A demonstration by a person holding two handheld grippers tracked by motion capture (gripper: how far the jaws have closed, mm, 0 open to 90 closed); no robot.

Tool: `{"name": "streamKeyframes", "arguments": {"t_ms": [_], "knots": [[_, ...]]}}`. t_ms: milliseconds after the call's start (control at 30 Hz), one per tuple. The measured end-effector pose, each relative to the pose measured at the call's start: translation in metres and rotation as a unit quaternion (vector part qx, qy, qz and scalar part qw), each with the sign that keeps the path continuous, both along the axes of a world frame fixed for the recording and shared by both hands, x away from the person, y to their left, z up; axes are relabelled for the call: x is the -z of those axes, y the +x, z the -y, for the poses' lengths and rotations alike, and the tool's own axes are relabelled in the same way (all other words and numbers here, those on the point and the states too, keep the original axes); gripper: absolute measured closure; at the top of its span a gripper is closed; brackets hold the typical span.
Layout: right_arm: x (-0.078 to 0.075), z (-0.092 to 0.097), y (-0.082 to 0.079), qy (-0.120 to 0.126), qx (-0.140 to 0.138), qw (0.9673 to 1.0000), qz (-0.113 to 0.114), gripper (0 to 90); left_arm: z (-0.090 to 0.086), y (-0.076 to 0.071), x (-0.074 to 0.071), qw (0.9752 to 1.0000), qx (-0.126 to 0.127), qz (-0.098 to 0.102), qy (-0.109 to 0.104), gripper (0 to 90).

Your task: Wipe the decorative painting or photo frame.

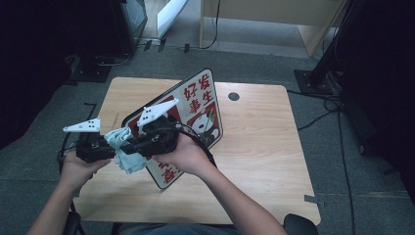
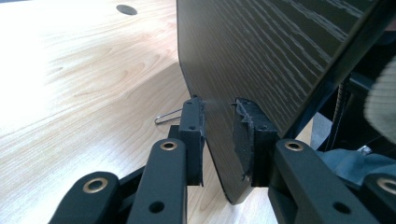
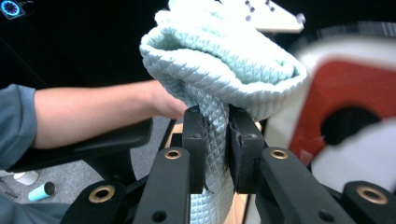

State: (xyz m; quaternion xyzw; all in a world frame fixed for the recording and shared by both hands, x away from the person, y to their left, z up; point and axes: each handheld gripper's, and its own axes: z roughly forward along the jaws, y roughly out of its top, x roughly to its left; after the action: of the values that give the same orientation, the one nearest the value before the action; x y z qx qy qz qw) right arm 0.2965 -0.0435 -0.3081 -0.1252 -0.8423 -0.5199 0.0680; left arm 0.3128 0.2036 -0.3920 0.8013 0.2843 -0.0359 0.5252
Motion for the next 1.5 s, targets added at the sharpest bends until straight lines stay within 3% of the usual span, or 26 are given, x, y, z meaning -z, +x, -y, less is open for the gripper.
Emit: {"name": "streamKeyframes", "arguments": {"t_ms": [367,533,633,1033,1367,1500], "knots": [[-0.011,-0.013,0.003,-0.003,-0.008,1.0,0.0,79.3,-0.001,0.001,0.003,0.9999,-0.005,0.008,-0.009,62.5],[-0.005,-0.007,0.007,-0.004,0.004,0.9999,-0.008,79.3,0.0,0.002,0.004,0.9999,-0.005,0.009,-0.008,59.0],[-0.004,-0.006,0.008,-0.005,0.005,0.9999,-0.008,79.3,0.001,0.002,0.005,0.9998,-0.009,0.014,-0.008,52.5],[0.011,0.0,0.006,-0.013,0.01,0.9997,-0.016,79.3,0.0,0.003,0.006,0.9997,-0.017,0.015,-0.012,46.9],[0.026,0.007,0.003,-0.016,0.01,0.9994,-0.03,79.3,0.002,0.004,0.009,0.9997,-0.022,0.01,0.01,44.6],[0.032,0.009,0.002,-0.019,0.011,0.9991,-0.037,79.4,-0.001,0.006,0.01,0.9994,-0.033,0.007,0.005,44.4]]}}
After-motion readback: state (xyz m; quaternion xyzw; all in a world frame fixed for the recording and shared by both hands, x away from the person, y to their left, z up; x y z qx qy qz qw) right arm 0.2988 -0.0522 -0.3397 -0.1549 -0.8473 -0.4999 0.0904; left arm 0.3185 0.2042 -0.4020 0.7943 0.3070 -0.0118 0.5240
